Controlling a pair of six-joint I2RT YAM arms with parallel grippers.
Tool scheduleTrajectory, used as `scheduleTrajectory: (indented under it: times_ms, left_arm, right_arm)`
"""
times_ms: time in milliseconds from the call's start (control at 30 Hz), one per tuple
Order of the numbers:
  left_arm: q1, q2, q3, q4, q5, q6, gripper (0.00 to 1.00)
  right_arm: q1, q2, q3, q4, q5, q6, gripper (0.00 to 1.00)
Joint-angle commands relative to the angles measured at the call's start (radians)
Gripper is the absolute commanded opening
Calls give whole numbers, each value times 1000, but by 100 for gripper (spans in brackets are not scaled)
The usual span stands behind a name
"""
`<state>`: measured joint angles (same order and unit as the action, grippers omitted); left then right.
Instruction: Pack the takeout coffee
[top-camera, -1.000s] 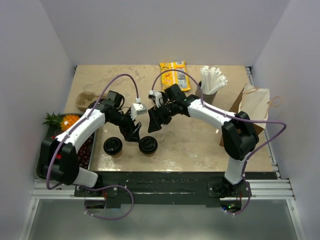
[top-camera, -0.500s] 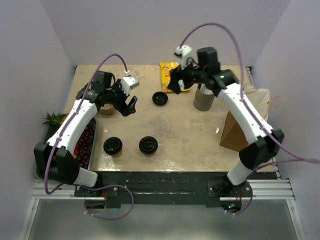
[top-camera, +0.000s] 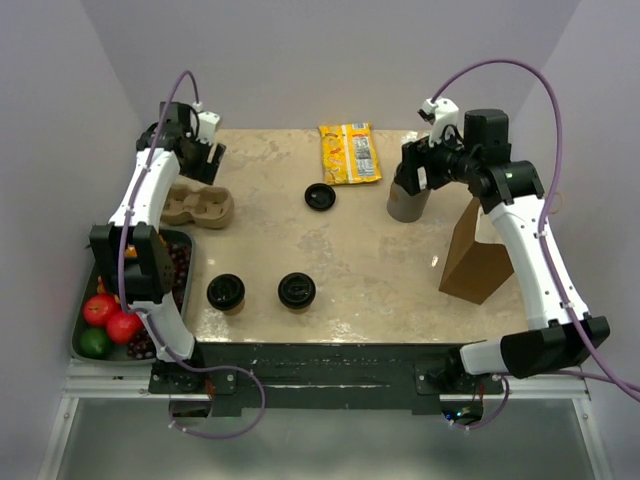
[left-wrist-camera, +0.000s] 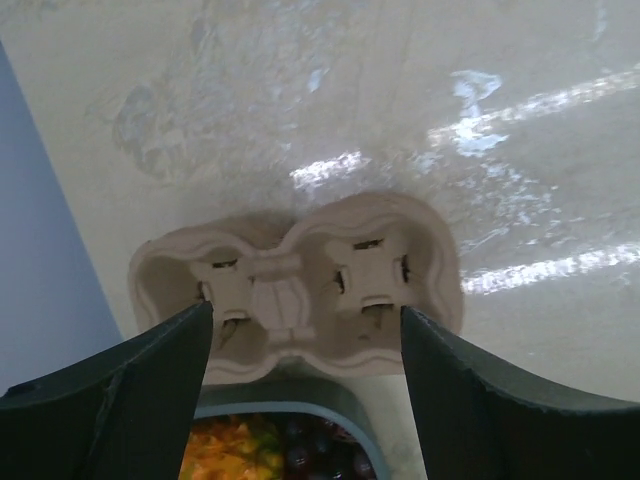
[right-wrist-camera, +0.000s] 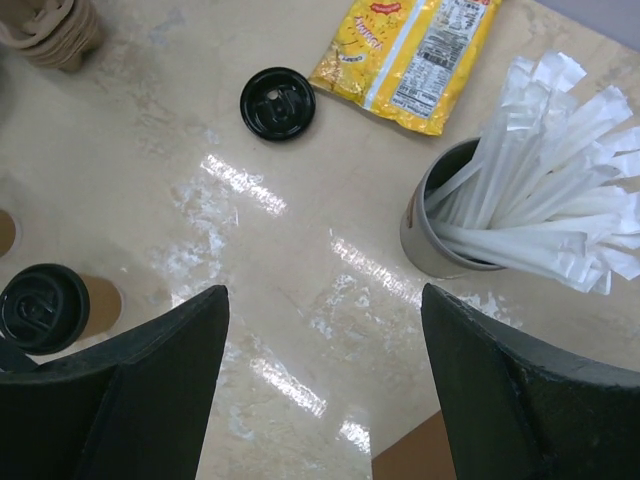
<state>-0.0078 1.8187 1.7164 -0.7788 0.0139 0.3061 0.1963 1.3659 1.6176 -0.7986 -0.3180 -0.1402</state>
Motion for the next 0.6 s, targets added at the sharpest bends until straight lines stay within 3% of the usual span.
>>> scheduleTrajectory:
  times_ms: [0,200,333,467,567]
  left_arm:
    - [75,42,107,-94,-48,-24,77]
    - [120,125,158,-163,-19,34,70]
    - [134,157,175,-212,84,50,67]
    - [140,139,169,-209,176,364,66]
    - [169,159,231,-307,300,655,65]
  right_arm:
    - [0,4,31,16,-38,11,80]
    - [-1,6,8,32,-58,24,80]
    - [-4,-11,-39,52,-67,30,80]
    - [-5,-11,-47,50,-93,24,81]
    - [-5,-5,-53,47,-116,24,81]
